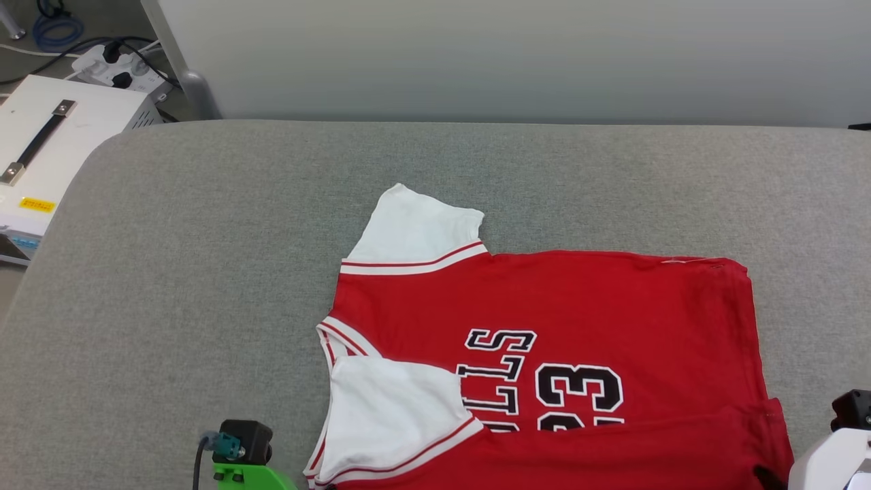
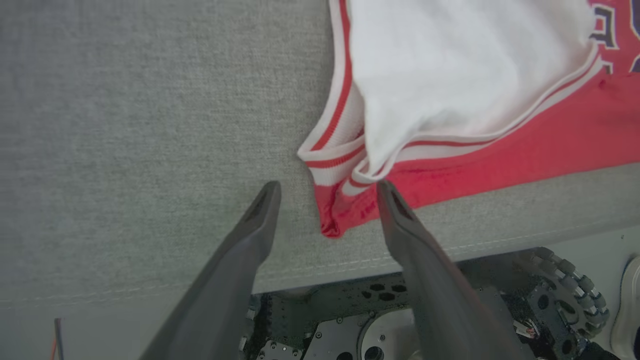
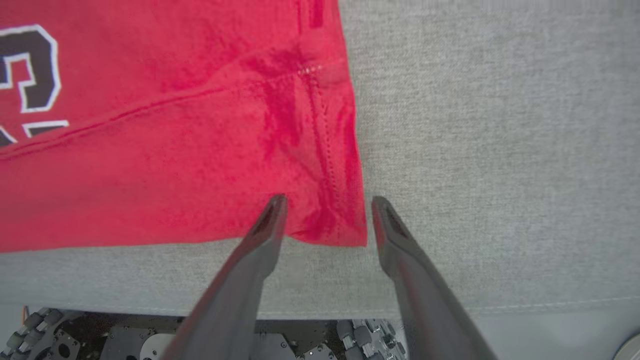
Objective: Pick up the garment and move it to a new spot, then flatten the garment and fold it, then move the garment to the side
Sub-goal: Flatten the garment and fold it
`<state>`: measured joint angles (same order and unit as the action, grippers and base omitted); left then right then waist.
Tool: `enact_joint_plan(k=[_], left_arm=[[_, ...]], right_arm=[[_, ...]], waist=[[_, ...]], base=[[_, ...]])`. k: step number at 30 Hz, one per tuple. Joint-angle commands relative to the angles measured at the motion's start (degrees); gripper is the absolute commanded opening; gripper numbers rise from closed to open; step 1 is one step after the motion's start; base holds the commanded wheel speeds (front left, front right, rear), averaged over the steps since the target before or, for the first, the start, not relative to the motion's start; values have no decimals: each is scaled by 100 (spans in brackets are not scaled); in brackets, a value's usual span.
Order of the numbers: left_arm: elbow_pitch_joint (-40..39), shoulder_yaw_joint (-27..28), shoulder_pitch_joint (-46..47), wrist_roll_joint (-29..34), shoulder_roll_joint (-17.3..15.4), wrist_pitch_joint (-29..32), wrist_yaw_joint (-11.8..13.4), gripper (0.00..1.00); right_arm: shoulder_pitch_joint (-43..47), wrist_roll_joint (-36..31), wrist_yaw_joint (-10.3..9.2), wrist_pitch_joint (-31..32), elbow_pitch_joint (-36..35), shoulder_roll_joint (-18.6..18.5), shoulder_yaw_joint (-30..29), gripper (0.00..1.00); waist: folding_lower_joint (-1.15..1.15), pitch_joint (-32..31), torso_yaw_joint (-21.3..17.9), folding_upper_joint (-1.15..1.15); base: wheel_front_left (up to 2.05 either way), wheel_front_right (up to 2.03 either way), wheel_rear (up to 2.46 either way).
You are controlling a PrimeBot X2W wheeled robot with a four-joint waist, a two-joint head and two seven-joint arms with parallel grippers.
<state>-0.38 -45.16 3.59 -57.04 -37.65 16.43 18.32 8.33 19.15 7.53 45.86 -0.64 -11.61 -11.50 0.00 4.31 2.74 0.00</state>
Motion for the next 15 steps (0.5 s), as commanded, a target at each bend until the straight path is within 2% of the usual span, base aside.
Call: enact_joint_plan(k=[1,8,15], left_arm=[[27,45,85,51,39,-93,-21,100],[-14,414,319,299,177,-976,-42,100],[-162,753,517,665,291,-2181,-302,100]], right_arm=[[-33,0,-4,-111,-4,-27,3,100],[-223,-84,-4,-846,-367,-129,62,100],[-421,-129,-4,-1935,-803,-268,242,100]], waist=[[0,-26,11,0],[0,-210,31,0],[0,-288,-2,0]], base=[[0,0,0],[0,0,0],[0,0,0]])
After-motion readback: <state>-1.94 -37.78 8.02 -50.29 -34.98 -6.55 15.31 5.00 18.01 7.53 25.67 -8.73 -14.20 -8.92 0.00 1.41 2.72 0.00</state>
